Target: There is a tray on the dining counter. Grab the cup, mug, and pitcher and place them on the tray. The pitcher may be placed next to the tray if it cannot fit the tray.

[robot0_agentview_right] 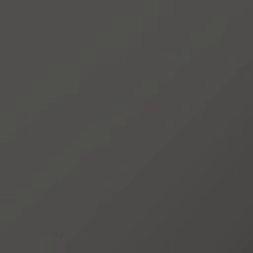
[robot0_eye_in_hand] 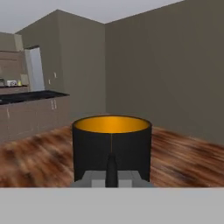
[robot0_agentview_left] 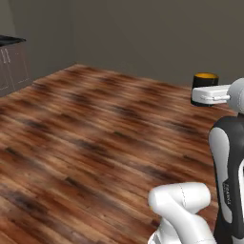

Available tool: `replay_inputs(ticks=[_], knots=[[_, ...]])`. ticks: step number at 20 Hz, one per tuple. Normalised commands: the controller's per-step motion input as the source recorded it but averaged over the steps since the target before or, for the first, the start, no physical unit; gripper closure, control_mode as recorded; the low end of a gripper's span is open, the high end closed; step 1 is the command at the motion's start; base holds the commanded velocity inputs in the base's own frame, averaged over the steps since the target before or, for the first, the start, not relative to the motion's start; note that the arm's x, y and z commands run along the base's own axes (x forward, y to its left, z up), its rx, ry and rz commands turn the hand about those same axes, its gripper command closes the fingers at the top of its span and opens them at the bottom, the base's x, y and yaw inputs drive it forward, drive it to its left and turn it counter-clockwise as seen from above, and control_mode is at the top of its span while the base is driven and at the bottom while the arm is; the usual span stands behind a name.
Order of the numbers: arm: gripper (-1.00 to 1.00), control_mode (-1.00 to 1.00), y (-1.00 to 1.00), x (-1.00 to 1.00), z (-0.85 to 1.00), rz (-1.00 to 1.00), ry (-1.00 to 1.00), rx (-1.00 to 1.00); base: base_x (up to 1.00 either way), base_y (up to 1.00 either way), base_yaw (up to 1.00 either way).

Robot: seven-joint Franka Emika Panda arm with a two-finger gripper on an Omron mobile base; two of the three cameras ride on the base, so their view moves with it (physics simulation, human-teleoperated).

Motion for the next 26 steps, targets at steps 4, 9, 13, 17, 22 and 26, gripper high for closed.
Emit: replay_inputs(ticks=[4,9,13,17,22,26], knots=[[1.0,1.0,0.0,0.0,0.0,0.0,0.0,0.0,1.0,-0.22,0.51],[1.0,1.0,0.0,0.0,0.0,0.0,0.0,0.0,1.0,-0.2,0.51],[1.0,1.0,0.0,0.0,0.0,0.0,0.0,0.0,1.0,-0.21,0.52],[1.0,1.0,0.0,0.0,0.0,0.0,0.0,0.0,1.0,-0.18,0.53],[1.0,1.0,0.0,0.0,0.0,0.0,0.0,0.0,1.0,-0.18,0.53],[1.0,1.0,0.0,0.0,0.0,0.0,0.0,0.0,1.0,-0.18,0.53]])
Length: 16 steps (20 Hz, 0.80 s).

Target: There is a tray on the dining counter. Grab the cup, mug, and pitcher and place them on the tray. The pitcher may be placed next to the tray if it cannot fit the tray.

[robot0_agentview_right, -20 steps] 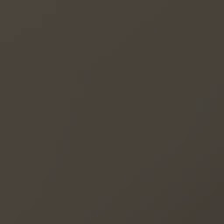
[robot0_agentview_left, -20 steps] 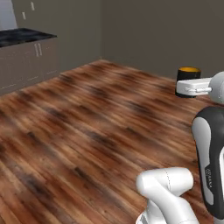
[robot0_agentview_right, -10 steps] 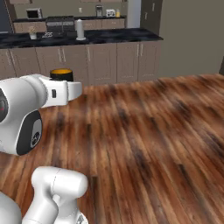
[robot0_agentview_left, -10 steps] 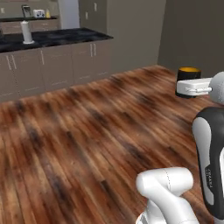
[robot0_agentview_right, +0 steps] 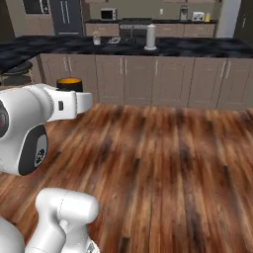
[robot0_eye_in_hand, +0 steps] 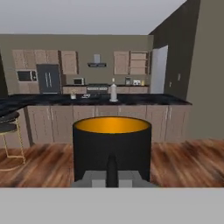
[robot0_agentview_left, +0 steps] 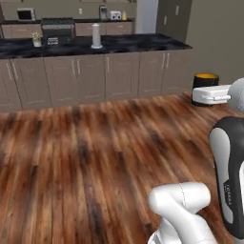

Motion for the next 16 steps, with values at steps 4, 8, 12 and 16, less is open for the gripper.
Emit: replay_inputs(ticks=[4,8,12,16], knots=[[1.0,1.0,0.0,0.0,0.0,0.0,0.0,0.0,0.98,-0.23,0.53],[1.0,1.0,0.0,0.0,0.0,0.0,0.0,0.0,0.96,-0.25,0.53],[1.0,1.0,0.0,0.0,0.0,0.0,0.0,0.0,0.93,-0.27,0.5],[1.0,1.0,0.0,0.0,0.0,0.0,0.0,0.0,0.91,-0.3,0.45]])
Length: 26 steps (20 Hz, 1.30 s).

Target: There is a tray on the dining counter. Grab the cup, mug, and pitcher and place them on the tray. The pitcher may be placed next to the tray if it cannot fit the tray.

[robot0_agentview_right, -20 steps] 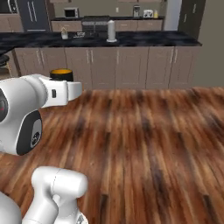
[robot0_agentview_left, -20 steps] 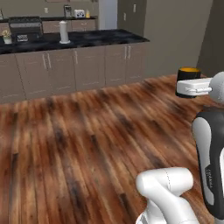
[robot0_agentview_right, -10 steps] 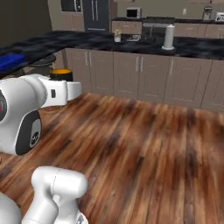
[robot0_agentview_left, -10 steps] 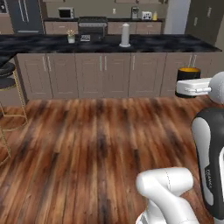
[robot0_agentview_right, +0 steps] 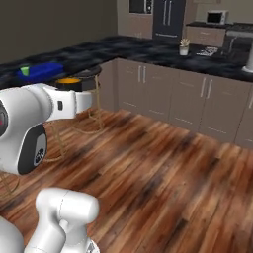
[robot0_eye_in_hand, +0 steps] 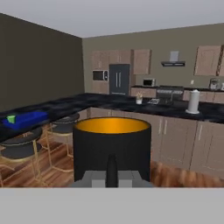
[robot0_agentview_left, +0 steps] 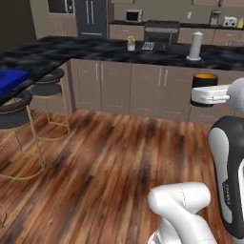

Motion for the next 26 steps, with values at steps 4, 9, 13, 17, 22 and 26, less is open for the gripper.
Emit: replay_inputs(ticks=[4,9,13,17,22,26], knots=[[1.0,1.0,0.0,0.0,0.0,0.0,0.0,0.0,0.92,-0.34,0.44],[1.0,1.0,0.0,0.0,0.0,0.0,0.0,0.0,0.89,-0.34,0.43],[1.0,1.0,0.0,0.0,0.0,0.0,0.0,0.0,0.9,-0.36,0.41],[1.0,1.0,0.0,0.0,0.0,0.0,0.0,0.0,0.91,-0.4,0.38],[1.0,1.0,0.0,0.0,0.0,0.0,0.0,0.0,0.78,-0.16,0.38],[1.0,1.0,0.0,0.0,0.0,0.0,0.0,0.0,0.67,-0.06,0.43]])
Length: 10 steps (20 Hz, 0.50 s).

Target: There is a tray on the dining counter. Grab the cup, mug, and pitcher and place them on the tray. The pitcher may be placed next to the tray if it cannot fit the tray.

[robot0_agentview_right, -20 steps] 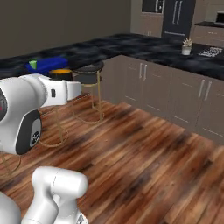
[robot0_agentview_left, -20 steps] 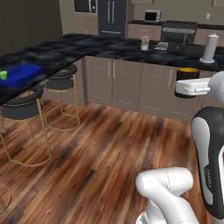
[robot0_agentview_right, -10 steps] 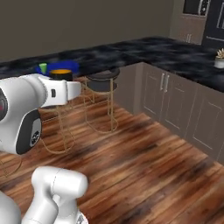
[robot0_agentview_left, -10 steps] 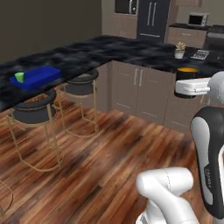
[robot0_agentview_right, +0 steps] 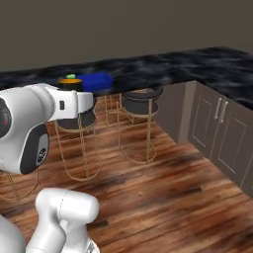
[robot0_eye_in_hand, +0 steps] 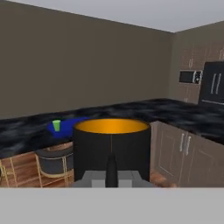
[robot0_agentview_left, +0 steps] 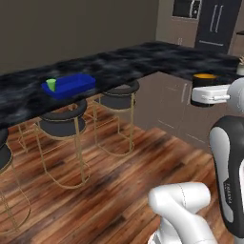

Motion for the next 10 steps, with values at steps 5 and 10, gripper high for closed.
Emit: replay_inputs(ticks=[5,10], knots=[[1.0,1.0,0.0,0.0,0.0,0.0,0.0,0.0,0.68,-0.09,0.43],[1.0,1.0,0.0,0.0,0.0,0.0,0.0,0.0,0.67,-0.08,0.42]])
